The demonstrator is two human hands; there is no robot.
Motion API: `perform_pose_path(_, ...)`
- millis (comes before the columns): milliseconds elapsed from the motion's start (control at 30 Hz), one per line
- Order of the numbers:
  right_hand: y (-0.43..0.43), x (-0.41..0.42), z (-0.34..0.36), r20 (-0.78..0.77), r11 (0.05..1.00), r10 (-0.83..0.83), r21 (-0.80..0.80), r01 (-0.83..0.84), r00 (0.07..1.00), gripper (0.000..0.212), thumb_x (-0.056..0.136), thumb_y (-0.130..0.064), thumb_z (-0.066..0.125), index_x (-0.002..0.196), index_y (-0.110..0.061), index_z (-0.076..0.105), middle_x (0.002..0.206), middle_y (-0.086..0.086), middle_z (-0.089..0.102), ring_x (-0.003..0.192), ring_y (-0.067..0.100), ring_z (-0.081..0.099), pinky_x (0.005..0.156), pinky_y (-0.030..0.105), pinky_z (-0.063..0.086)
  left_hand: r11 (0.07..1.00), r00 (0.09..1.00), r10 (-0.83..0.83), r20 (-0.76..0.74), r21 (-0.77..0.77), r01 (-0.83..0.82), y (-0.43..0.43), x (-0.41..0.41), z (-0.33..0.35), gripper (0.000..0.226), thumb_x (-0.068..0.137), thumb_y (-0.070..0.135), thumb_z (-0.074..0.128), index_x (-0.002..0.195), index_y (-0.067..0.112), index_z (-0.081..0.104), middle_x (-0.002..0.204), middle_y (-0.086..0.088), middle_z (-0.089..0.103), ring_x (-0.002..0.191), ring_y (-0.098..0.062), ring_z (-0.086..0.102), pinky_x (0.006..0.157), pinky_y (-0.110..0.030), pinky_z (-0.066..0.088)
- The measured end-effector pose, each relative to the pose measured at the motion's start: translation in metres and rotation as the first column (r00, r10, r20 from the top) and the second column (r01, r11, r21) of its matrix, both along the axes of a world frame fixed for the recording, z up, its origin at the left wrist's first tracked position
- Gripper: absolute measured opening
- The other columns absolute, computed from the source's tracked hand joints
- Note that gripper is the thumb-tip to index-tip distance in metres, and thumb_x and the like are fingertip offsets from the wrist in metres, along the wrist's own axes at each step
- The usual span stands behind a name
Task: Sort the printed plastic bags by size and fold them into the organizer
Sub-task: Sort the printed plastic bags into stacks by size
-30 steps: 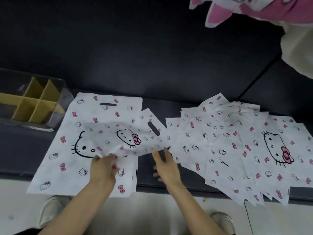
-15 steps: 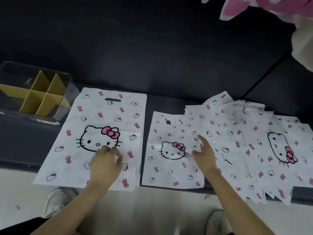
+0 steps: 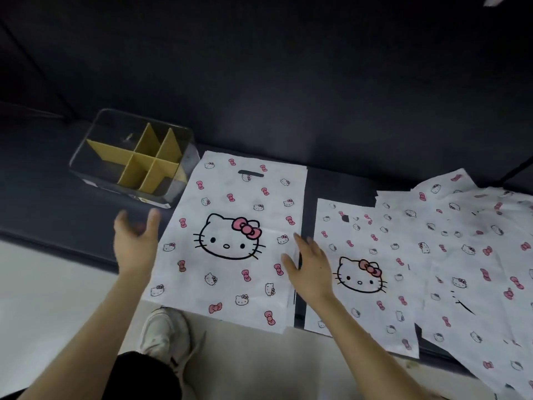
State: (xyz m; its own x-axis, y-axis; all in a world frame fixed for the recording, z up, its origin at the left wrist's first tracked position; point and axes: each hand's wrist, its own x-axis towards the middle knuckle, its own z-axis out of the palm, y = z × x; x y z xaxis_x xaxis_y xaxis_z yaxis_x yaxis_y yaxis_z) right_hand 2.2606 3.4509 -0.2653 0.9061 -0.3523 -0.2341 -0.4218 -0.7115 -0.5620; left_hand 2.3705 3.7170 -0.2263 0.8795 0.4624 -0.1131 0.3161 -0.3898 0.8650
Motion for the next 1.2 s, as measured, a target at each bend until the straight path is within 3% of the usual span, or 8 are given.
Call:
perform_pose_path(67, 0.007, 0.015, -0.008, -0.06, 0.997, 0.0, -0.077, -0.005, 0.998, 0.063, 0.096, -0.048, 0.044, 0.15, -0.025, 0.022, 0.158, 0.01, 0.015, 0.145, 0.028, 0.014, 0.114, 0.038, 0.023, 0.967, 0.995, -0.088, 0.051, 0.246, 0.073, -0.009, 0.016, 0.011, 0.078, 0.084, 0.045, 0.065, 0.147, 0.02, 0.026, 0.139, -0.017, 0.04, 0.127, -0.036, 0.04, 0.102, -0.046, 0.037)
perform_pose_path(167, 0.009, 0.026, -0.02, -0.109, 0.976, 0.026, -0.213, -0.049, 0.994, 0.066, 0.095, -0.052, 0.042, 0.151, -0.024, 0.021, 0.158, 0.014, 0.013, 0.145, 0.031, 0.01, 0.117, 0.041, 0.019, 0.66, 0.926, -0.364, 0.098, 0.729, 0.183, -0.008, 0.043, 0.005, 0.063, 0.081, 0.038, 0.07, 0.135, 0.017, 0.046, 0.133, -0.026, 0.044, 0.121, -0.044, 0.041, 0.098, -0.054, 0.037)
perform_pose_path(267, 0.017, 0.028, -0.027, -0.067, 0.95, 0.038, -0.308, -0.057, 0.997, 0.061, 0.094, -0.05, 0.044, 0.145, -0.016, 0.038, 0.148, 0.024, 0.034, 0.138, 0.042, 0.028, 0.113, 0.049, 0.028, 0.469, 0.874, -0.484, -0.044, 0.83, 0.301, 0.004, 0.073, -0.019, 0.05, 0.087, 0.04, 0.063, 0.13, 0.015, 0.054, 0.13, -0.023, 0.052, 0.124, -0.045, 0.043, 0.108, -0.059, 0.027)
perform_pose_path(367, 0.027, 0.034, -0.035, -0.104, 0.929, 0.041, -0.363, -0.077, 0.994, 0.068, 0.091, -0.058, 0.025, 0.127, -0.012, 0.06, 0.122, 0.027, 0.057, 0.114, 0.048, 0.054, 0.097, 0.063, 0.038, 0.481, 0.878, -0.454, -0.151, 0.788, 0.384, 0.014, 0.09, -0.034, 0.048, 0.097, 0.041, 0.046, 0.14, 0.022, 0.045, 0.137, -0.016, 0.05, 0.13, -0.039, 0.039, 0.116, -0.05, 0.014)
perform_pose_path(467, 0.037, 0.037, -0.037, -0.181, 0.916, 0.022, -0.39, -0.092, 0.983, 0.074, 0.094, -0.059, 0.013, 0.121, -0.012, 0.064, 0.118, 0.028, 0.06, 0.11, 0.044, 0.059, 0.099, 0.064, 0.03, 0.533, 0.882, -0.455, -0.122, 0.756, 0.38, 0.026, 0.1, -0.048, 0.043, 0.097, 0.036, 0.047, 0.138, 0.021, 0.049, 0.124, -0.019, 0.059, 0.119, -0.042, 0.046, 0.11, -0.053, 0.024)
perform_pose_path(667, 0.058, 0.054, -0.042, -0.127, 0.933, -0.021, -0.359, -0.026, 0.992, 0.063, 0.081, -0.048, 0.037, 0.119, -0.006, 0.065, 0.119, 0.035, 0.056, 0.108, 0.054, 0.055, 0.091, 0.06, 0.047, 0.582, 0.897, -0.441, -0.002, 0.761, 0.288, 0.05, 0.117, -0.061, 0.038, 0.091, 0.028, 0.062, 0.127, 0.017, 0.061, 0.104, -0.023, 0.064, 0.104, -0.046, 0.053, 0.099, -0.057, 0.035)
perform_pose_path(967, 0.109, 0.084, -0.042, -0.103, 0.944, -0.002, -0.329, -0.032, 0.995, 0.055, 0.081, -0.044, 0.046, 0.119, -0.009, 0.066, 0.121, 0.034, 0.056, 0.112, 0.055, 0.053, 0.086, 0.06, 0.049, 0.513, 0.932, -0.351, -0.093, 0.813, 0.275, 0.107, 0.149, -0.059, 0.039, 0.096, 0.025, 0.054, 0.134, 0.016, 0.055, 0.112, -0.027, 0.058, 0.116, -0.046, 0.046, 0.109, -0.062, 0.018)
perform_pose_path(1200, 0.148, 0.109, -0.033, -0.15, 0.96, 0.0, -0.277, -0.042, 0.989, 0.062, 0.099, -0.039, 0.036, 0.152, -0.023, 0.011, 0.156, 0.026, 0.005, 0.144, 0.042, 0.001, 0.118, 0.044, 0.006, 0.458, 0.96, -0.231, -0.16, 0.852, 0.253, 0.1, 0.157, -0.034, 0.046, 0.085, 0.007, 0.06, 0.129, 0.007, 0.048, 0.116, -0.034, 0.047, 0.12, -0.05, 0.038, 0.113, -0.062, 0.007)
